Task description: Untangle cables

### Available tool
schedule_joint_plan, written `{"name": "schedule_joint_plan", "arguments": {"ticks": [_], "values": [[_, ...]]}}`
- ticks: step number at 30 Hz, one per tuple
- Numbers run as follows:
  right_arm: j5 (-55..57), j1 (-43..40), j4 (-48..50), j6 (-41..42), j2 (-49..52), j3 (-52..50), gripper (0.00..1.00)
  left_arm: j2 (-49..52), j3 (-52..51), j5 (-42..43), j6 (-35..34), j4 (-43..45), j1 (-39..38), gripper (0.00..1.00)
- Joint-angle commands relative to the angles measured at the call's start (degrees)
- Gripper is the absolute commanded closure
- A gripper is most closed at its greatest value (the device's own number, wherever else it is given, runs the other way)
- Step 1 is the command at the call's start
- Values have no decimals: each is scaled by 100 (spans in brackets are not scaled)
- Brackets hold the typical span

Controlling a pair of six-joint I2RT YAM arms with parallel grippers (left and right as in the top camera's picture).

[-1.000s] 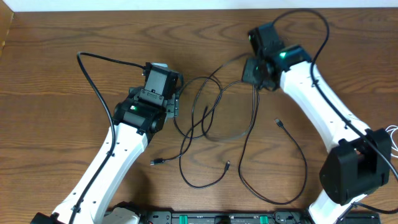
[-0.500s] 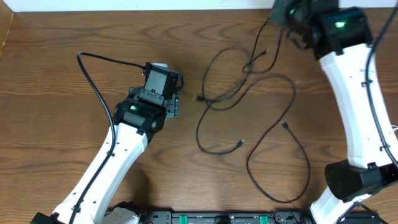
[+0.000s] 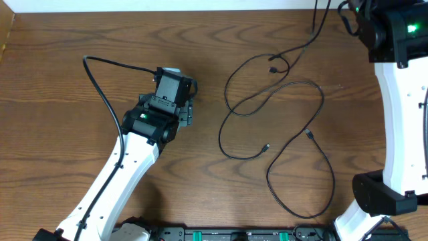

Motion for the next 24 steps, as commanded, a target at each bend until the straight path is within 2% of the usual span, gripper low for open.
{"name": "schedule_joint_plan", "arguments": {"ticks": [1, 10, 20, 24], "values": [[511, -9, 168, -310, -63, 175, 98, 33, -35, -17, 81, -20, 26, 17], [487, -175, 452, -109, -138, 195, 99, 33, -35, -17, 79, -20, 26, 17], [-1733, -188, 184, 909, -245, 195, 99, 33, -35, -17, 79, -20, 26, 17], [-2236, -195, 273, 1121, -247, 195, 99, 33, -35, -17, 81, -20, 26, 17]]}}
